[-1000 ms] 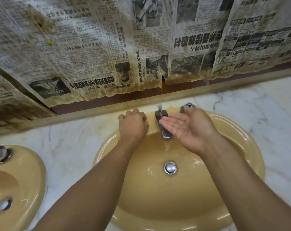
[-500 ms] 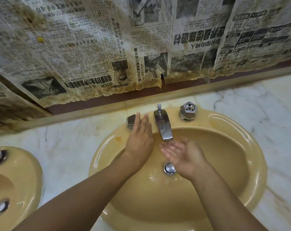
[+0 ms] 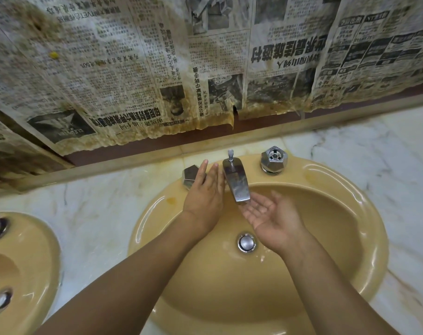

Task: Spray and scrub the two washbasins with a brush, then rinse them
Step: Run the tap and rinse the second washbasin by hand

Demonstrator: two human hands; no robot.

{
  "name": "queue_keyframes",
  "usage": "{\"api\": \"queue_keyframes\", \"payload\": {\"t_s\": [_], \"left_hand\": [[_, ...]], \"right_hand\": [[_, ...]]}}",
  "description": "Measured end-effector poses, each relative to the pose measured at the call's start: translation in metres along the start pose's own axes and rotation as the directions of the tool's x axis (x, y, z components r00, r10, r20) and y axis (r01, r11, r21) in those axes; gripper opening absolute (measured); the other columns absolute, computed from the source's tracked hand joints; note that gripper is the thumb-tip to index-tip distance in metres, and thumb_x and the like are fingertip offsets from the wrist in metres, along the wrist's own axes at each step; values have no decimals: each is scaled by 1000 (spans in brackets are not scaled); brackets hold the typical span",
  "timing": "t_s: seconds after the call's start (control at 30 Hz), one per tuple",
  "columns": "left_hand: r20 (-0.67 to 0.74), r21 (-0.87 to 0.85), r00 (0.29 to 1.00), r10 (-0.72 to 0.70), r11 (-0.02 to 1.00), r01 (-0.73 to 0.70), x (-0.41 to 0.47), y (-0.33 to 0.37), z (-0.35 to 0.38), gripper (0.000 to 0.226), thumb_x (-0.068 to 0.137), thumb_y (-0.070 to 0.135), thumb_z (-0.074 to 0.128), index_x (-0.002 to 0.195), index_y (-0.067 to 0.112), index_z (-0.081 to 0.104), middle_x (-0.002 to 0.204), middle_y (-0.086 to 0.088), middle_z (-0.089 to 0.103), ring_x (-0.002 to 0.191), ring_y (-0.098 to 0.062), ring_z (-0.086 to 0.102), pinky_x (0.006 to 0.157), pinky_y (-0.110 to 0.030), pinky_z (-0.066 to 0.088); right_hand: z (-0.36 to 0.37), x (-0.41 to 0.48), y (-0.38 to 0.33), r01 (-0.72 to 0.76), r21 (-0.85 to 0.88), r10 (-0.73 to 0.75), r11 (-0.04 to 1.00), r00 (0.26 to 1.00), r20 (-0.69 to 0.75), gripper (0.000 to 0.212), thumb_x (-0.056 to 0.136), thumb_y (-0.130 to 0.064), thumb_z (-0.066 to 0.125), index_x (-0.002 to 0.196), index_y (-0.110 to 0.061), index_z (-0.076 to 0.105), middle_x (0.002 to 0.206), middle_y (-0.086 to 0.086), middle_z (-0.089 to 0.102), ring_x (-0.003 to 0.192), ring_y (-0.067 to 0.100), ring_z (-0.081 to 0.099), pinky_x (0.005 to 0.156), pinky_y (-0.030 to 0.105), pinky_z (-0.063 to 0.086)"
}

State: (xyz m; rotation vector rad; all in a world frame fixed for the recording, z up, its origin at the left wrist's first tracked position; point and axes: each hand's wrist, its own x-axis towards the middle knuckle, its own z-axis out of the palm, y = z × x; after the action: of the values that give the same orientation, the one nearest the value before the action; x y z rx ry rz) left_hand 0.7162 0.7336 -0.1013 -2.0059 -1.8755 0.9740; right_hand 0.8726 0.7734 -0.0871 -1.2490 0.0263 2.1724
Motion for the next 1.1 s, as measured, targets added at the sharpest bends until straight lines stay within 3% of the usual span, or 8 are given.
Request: {"api": "queue_keyframes", "payload": {"t_s": [0.13, 0.23, 0.33, 0.43, 0.53, 0.8, 1.0, 1.1], "left_hand": [[53, -45, 997, 63, 997, -60, -8, -10, 1, 69, 107, 30, 23, 159, -6, -5, 169, -27, 3, 159, -35, 0, 120, -68, -9], [100, -133, 990, 96, 988, -82, 1, -24, -6, 74, 104, 34, 29, 161, 0, -4, 171, -20, 2, 160, -27, -2, 123, -63, -5], [131, -292, 981, 142, 951, -99, 19, -42, -15, 69, 108, 42, 17, 163, 6, -2, 172, -10, 1, 159, -20, -5, 127, -57, -4], [102, -324, 980, 168, 938, -127, 23, -51, -11, 65, 110, 43, 17, 164, 11, 2, 173, -5, 1, 159, -18, -2, 128, -51, 2], [63, -254, 980, 190, 952, -169, 21, -49, -4, 66, 107, 28, 31, 164, 11, 2, 173, -5, 1, 160, -19, 3, 128, -47, 10], [-3, -506, 987, 162, 851, -141, 45, -71, 9, 58, 110, 31, 31, 165, 24, 15, 172, 8, 10, 154, -16, 26, 119, -37, 36], [16, -426, 988, 152, 895, -131, 39, -61, 3, 62, 110, 38, 29, 165, 15, 10, 173, -1, 5, 153, -22, 29, 115, -40, 38], [34, -458, 986, 163, 879, -129, 45, -65, 6, 62, 110, 40, 30, 165, 18, 10, 173, 2, 5, 150, -25, 36, 111, -41, 42]], "right_hand": [[-17, -2, 10, -104, 7, 105, 995, 993, -58, 54, 110, -32, 34, 126, 15, 53, 124, 33, 60, 125, 44, 56, 110, 48, 43], [0, -6, 7, -107, 55, 104, 993, 993, 53, 55, 109, -36, 37, 126, 14, 53, 130, 34, 59, 128, 43, 55, 112, 50, 42], [14, -5, 0, -79, 101, 62, 992, 985, 159, 57, 109, -39, 36, 131, 10, 54, 130, 27, 63, 125, 40, 59, 112, 50, 42], [-3, -1, 7, -74, 83, 70, 994, 996, 51, 57, 110, -38, 35, 133, 12, 50, 136, 27, 57, 131, 42, 53, 117, 49, 37], [-26, 2, 19, -120, 46, 123, 992, 990, -70, 58, 110, -34, 33, 138, 15, 46, 136, 33, 55, 130, 44, 52, 117, 47, 37], [12, 1, 2, -71, 104, 59, 992, 992, 115, 53, 110, -36, 35, 135, 7, 52, 136, 25, 59, 127, 39, 57, 113, 49, 42], [-31, 4, 24, -120, 76, 125, 990, 990, -61, 57, 110, -35, 33, 135, 14, 49, 131, 33, 58, 126, 45, 55, 116, 48, 39], [-21, 8, 23, -124, 89, 126, 988, 992, -25, 56, 110, -36, 34, 134, 12, 49, 130, 33, 60, 121, 46, 59, 110, 49, 44]]}}
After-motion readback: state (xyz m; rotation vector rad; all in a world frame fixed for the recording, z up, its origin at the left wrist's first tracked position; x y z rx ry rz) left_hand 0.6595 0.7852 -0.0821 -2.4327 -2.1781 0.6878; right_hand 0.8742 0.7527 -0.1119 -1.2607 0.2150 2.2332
